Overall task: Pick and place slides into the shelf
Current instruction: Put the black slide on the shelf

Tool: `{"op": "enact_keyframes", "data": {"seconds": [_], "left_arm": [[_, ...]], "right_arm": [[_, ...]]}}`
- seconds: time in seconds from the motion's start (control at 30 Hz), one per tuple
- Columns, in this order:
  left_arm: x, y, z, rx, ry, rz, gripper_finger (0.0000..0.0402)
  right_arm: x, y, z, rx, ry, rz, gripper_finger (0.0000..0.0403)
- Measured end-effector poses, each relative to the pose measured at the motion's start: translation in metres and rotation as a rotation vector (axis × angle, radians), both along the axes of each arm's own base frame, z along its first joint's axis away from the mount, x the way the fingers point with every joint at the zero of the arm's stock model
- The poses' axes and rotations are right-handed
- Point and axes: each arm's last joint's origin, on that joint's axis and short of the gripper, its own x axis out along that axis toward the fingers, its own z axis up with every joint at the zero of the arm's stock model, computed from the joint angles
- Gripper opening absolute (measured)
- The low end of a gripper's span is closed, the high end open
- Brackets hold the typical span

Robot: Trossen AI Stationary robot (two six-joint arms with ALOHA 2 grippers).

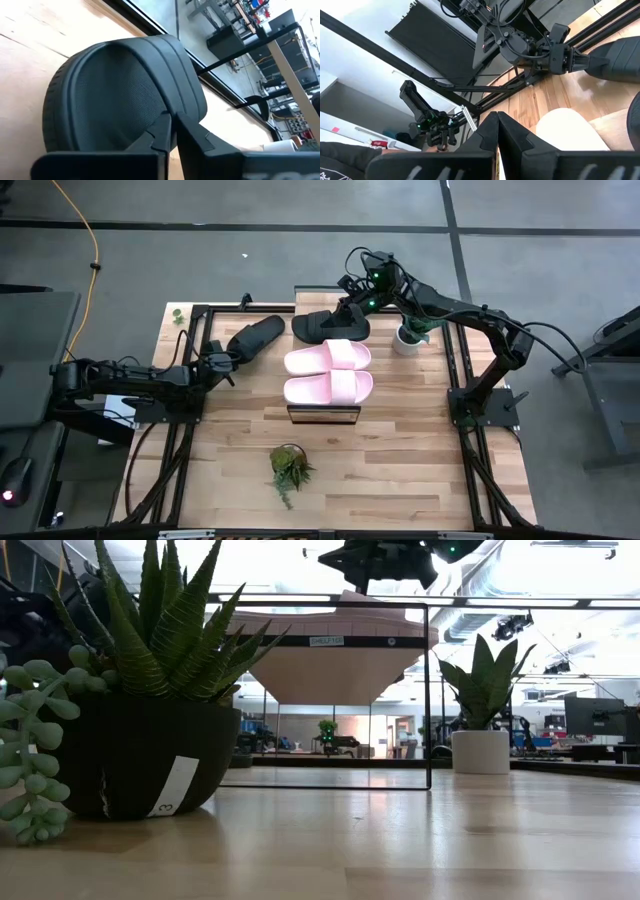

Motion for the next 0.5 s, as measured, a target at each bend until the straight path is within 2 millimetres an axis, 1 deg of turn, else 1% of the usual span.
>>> {"op": "enact_keyframes", "data": {"seconds": [0.07,0.2,0.37,0.5], "left_arm": [[0.0002,0.0002,0.0004,0.003,-0.004,0.002,0.0018],[0.0008,0.0007,0.0021,0.019,-0.013,0.009,0.0004],[0.0008,0.0008,0.0025,0.024,-0.016,0.014,0.0005],[0.0036,0.0020,0.0081,0.066,-0.045,-0.002,0.0004]], "right_arm": [[0.0000,0.0000,0.0000,-0.001,-0.001,0.000,0.0001],[0.0000,0.0000,0.0000,-0.001,-0.001,0.000,0.0001],[0.0000,0.0000,0.0000,0.000,0.000,0.000,0.0001],[0.0000,0.0000,0.0000,0.000,0.000,0.000,0.0001]]}}
